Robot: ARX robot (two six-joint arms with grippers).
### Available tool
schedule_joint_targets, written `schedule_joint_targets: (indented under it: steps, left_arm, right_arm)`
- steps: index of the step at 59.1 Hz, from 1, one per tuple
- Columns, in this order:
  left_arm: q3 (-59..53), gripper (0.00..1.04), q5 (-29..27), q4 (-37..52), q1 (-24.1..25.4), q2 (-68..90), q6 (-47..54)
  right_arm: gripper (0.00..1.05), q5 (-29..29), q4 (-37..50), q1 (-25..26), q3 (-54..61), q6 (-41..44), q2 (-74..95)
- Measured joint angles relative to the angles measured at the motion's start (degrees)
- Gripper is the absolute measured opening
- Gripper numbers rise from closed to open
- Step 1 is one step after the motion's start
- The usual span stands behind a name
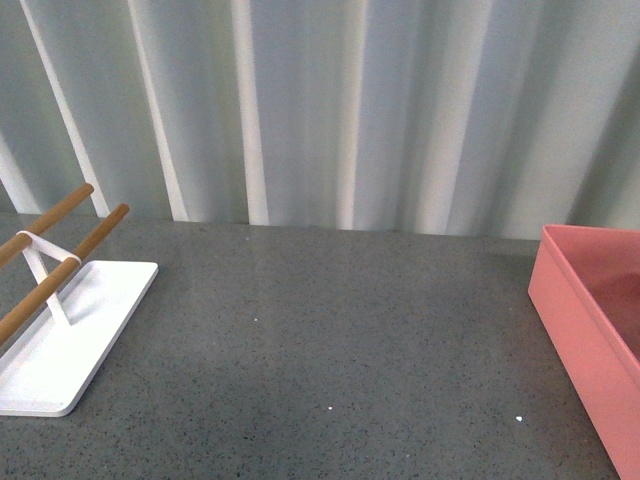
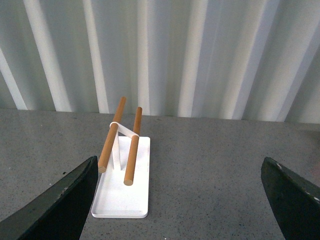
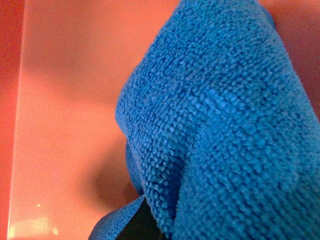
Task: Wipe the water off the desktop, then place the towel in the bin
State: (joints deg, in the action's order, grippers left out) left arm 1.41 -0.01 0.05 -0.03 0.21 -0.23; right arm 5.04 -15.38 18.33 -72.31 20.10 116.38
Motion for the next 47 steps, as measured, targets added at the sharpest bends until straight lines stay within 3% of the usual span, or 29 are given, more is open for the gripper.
schedule_joint_targets:
  steps: [30,47]
  left_arm:
    - [0.0,0.98,0.0,-0.02,0.0,0.0,-0.02]
    - [0.0,0.98,0.0,-0.02,0.0,0.0,-0.02]
  right_arm:
    - [0.99,1.18,-0.7,0.26,-0.11,-0.66,-1.38]
    - [0.98,5.31,0.5,-0.15,0.31,-4.17,-6.19]
